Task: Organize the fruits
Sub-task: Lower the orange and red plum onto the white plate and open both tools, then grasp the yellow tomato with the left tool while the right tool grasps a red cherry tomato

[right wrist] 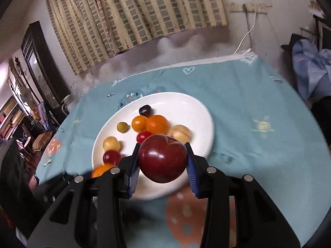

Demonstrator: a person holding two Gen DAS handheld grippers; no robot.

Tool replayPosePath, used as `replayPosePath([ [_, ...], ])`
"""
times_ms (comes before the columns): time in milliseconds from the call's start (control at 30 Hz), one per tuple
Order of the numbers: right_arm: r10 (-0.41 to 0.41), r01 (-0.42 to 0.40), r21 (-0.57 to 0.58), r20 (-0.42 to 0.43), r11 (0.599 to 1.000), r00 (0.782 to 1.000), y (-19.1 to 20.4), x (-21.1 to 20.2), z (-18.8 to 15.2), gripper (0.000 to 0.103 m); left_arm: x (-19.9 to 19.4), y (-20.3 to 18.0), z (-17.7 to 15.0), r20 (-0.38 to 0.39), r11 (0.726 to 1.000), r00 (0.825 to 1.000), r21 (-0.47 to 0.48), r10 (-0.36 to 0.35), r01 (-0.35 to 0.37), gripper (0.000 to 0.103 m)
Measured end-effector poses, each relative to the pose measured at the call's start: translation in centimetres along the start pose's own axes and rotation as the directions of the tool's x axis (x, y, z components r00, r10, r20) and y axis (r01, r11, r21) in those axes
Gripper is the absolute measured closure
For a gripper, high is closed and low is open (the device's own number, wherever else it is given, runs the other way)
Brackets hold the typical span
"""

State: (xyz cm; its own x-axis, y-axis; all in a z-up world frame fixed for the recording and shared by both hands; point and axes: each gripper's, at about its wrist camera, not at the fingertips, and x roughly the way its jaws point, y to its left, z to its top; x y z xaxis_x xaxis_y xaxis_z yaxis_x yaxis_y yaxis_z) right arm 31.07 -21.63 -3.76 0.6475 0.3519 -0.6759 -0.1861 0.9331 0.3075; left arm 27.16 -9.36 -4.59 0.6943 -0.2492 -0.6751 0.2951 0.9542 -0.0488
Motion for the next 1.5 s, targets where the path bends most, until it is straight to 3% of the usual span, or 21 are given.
replayPosePath([
  [100,-0.031,0.033,0.049,-0.038,0.998,0.999,-0.1,2.1,0.0,0.06,1.1,0.1,-0.1,-0.026,1.0,1.0,-0.002,-0.004,0.004,0.053],
  [133,-0.041,0.045,0.067,-0.052,0.997,0.998,-0.2,2.5,-0.1,0.06,1.1,0.3,-0.2,-0.015,1.0,1.0,-0.009,0.003,-0.003,0.045],
  [167,-0.03,0.034,0.082,-0.052,0.996,0.998,-0.3,2.2,-0.2,0.056,0.8,0.5,-0.2,0.005,1.0,1.0,-0.019,0.012,-0.012,0.027],
  [200,-0.012,0.016,0.092,-0.042,0.996,0.999,-0.4,2.0,-0.2,0.043,0.4,0.8,-0.2,0.025,1.0,1.0,-0.027,0.013,-0.012,0.023],
  [233,0.003,-0.002,0.111,-0.013,0.994,1.0,-0.7,1.1,-0.2,0.039,0.0,0.9,0.0,0.035,0.999,0.999,-0.032,0.009,-0.008,0.023],
  [367,0.022,-0.032,0.138,0.069,0.99,0.997,-1.0,-2.5,0.6,0.039,-2.3,2.2,0.4,0.08,0.997,0.997,-0.072,0.017,-0.012,0.022],
  [533,0.086,-0.109,0.139,0.16,0.984,0.983,-0.1,-8.7,-0.4,0.037,-6.2,4.1,-0.9,0.108,0.991,0.99,-0.109,0.086,-0.074,0.015],
  [667,0.108,-0.133,0.134,0.177,0.982,0.978,1.2,-11.6,-3.3,0.012,-8.8,5.5,-3.8,0.087,0.983,0.988,-0.14,0.129,-0.116,0.014],
  [700,0.116,-0.14,0.124,0.18,0.982,0.977,1.6,-11.8,-4.1,0.012,-9.2,5.7,-4.5,0.082,0.982,0.988,-0.145,0.132,-0.119,0.013],
  [933,0.163,-0.188,0.131,0.183,0.973,0.97,1.5,-10.4,-10.1,0.012,-9.4,5.4,-9.7,0.024,0.98,0.99,-0.148,0.137,-0.132,0.012],
  [1000,0.146,-0.168,0.165,0.139,0.972,0.979,0.9,-9.5,-10.2,0.012,-9.4,5.3,-9.9,0.04,0.981,0.992,-0.154,0.123,-0.115,0.012],
  [1133,0.165,-0.193,0.202,0.148,0.96,0.975,0.4,-9.4,-9.7,0.012,-9.1,4.7,-9.6,0.077,0.985,0.99,-0.135,0.116,-0.104,0.009],
  [1300,0.154,-0.177,0.176,0.141,0.968,0.978,0.8,-9.4,-9.9,0.012,-6.7,4.0,-9.0,0.001,0.982,0.987,-0.097,0.162,-0.162,0.009],
  [1400,0.152,-0.173,0.172,0.132,0.97,0.98,0.9,-9.1,-10.0,0.012,-6.3,4.6,-9.2,-0.045,0.966,0.971,-0.097,0.234,-0.238,0.006],
  [1500,0.148,-0.169,0.179,0.123,0.969,0.981,0.6,-9.0,-10.1,0.012,-7.8,5.8,-10.2,-0.051,0.965,0.972,-0.112,0.231,-0.236,0.004],
])
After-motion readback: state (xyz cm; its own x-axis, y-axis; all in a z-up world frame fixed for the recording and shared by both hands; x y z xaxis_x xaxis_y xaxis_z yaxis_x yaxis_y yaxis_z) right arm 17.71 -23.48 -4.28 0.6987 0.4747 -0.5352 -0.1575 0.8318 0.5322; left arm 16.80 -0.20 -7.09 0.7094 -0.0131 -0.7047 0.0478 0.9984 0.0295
